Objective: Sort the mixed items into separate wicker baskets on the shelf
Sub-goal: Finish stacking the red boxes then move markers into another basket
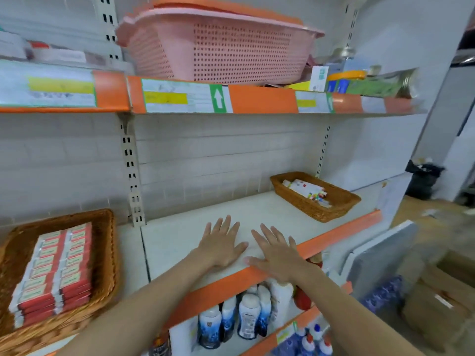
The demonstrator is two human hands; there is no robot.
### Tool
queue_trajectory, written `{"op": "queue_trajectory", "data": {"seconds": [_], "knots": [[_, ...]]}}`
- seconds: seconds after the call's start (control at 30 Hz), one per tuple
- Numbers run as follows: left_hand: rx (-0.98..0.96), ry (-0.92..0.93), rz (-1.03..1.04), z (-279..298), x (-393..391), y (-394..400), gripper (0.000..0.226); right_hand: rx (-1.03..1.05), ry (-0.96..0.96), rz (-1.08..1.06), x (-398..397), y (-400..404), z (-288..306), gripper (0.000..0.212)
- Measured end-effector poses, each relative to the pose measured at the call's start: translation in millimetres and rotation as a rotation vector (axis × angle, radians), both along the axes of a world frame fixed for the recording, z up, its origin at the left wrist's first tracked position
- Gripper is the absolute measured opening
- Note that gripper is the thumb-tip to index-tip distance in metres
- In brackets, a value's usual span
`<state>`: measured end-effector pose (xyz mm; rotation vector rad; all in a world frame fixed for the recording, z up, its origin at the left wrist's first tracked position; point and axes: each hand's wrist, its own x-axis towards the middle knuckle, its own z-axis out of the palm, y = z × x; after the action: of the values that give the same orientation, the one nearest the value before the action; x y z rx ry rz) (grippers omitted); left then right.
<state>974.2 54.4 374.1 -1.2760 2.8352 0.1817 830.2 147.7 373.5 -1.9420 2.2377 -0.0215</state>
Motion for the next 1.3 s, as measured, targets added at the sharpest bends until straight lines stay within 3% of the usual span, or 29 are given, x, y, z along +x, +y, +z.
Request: {"op": "queue_trajectory", "data": {"seconds": [0.33, 0.63, 0.97, 1.3], "knots": [[0.050, 0.042, 0.030, 6, -145, -4, 0.068, -0.036, 0.012, 0.007, -144, -7, 1, 0.078], [0.030, 0.242, 0.032, 12, -262, -1, 0.067, -0.110, -0.020, 0.051, -259, -11, 13, 0.071], [-0.038, 0.242, 0.164, 18, -333, -65, 0.053, -0.244, -0.176, 0.052, -327, -85, 13, 0.059], [-0.065, 0.045, 0.325, 13, -370, -129, 0.059, -0.162, -0.167, 0.109, -370, -159, 10, 0.057]]}}
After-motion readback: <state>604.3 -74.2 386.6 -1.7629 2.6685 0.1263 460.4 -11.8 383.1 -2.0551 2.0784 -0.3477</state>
